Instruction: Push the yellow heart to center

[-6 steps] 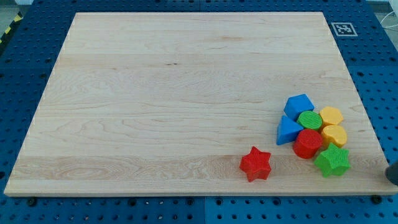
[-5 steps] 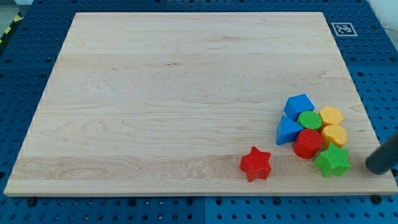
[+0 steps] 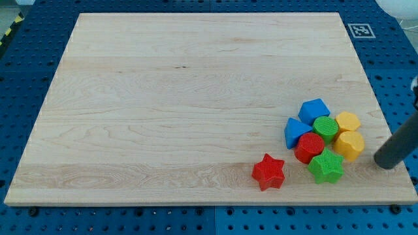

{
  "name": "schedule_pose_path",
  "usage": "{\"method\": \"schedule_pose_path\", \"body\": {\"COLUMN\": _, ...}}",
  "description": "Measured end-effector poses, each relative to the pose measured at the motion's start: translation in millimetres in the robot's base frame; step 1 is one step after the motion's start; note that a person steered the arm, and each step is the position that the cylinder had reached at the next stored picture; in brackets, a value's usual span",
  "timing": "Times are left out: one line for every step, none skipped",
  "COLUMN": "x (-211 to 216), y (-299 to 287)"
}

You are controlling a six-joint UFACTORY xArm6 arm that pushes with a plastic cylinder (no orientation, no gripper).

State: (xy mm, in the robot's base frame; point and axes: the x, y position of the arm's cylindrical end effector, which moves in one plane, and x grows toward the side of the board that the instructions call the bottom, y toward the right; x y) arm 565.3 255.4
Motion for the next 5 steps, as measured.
{"method": "schedule_pose_path", "body": {"x": -11.7, "y": -27.7}}
{"method": "schedule_pose_path", "body": {"x": -27.3, "y": -44.4}}
{"method": "schedule_pose_path", "body": {"x": -35.7, "y": -69.0}}
{"method": "schedule_pose_path", "body": {"x": -35.7, "y": -98.6}}
{"method": "schedule_pose_path", "body": {"x": -35.7, "y": -111.1}}
